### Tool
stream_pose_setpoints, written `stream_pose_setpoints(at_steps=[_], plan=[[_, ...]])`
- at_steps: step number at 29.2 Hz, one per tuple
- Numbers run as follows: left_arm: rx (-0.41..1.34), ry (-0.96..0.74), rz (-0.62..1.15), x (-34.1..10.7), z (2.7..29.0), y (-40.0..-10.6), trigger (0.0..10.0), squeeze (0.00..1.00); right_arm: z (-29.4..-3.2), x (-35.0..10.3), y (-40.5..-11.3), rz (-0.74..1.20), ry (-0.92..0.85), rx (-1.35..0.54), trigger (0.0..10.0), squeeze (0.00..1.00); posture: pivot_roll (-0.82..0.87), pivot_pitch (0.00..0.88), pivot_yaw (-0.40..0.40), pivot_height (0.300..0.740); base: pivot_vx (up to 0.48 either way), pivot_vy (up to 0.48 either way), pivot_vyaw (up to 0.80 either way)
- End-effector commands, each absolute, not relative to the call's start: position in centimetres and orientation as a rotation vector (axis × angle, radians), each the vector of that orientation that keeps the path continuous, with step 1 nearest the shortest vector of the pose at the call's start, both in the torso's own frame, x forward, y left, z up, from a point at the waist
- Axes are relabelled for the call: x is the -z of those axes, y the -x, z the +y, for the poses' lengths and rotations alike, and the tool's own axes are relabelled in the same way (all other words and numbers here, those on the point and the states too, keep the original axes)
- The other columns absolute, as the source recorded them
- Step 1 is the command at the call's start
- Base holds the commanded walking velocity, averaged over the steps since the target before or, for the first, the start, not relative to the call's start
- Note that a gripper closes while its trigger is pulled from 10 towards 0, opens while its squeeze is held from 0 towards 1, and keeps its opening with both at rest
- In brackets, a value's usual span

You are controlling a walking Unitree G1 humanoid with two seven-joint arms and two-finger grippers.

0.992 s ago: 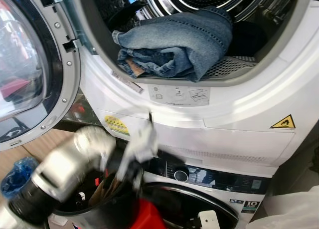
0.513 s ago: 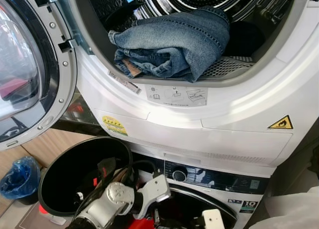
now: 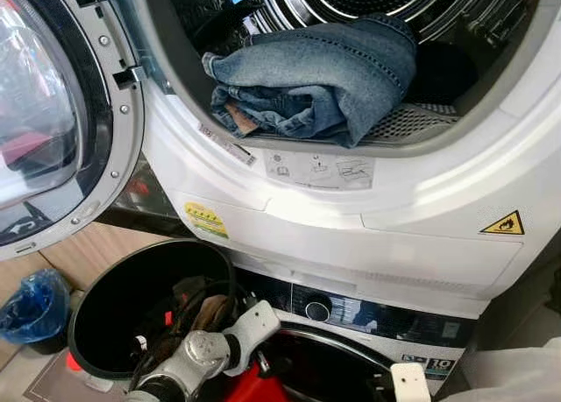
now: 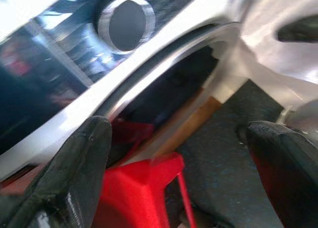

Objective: Clothes washing

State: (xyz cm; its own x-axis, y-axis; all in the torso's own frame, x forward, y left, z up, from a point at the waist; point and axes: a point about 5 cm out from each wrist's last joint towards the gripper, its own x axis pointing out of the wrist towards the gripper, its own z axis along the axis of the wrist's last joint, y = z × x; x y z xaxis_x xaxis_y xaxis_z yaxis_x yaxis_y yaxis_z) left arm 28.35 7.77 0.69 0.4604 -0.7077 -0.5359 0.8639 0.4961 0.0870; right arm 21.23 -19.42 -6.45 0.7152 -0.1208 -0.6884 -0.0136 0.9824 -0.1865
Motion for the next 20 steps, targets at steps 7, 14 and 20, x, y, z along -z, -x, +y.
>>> stream_pose_setpoints(at_steps=[7, 14, 20], plan=[[1.054, -0.418, 0.517, 0.7, 7.1, -26.9, 10.0, 0.0, -16.2, 7.0, -19.4, 0.782, 0.086, -0.502, 10.0, 0.0, -0.1, 0.015, 0.103, 0.74, 0.0, 0.0, 0.0], [1.149, -0.507, 0.521, 1.5, 6.3, -25.7, 10.0, 0.0, -18.1, 5.3, -19.6, 0.71, 0.147, -0.77, 10.0, 0.0, -0.12, 0.034, 0.096, 0.74, 0.0, 0.0, 0.0], [1.219, -0.587, 0.523, 2.0, 5.9, -24.8, 10.0, 0.0, -18.2, 2.3, -21.6, 0.568, 0.079, -0.891, 10.0, 0.0, -0.13, 0.038, 0.097, 0.74, 0.0, 0.0, 0.0]])
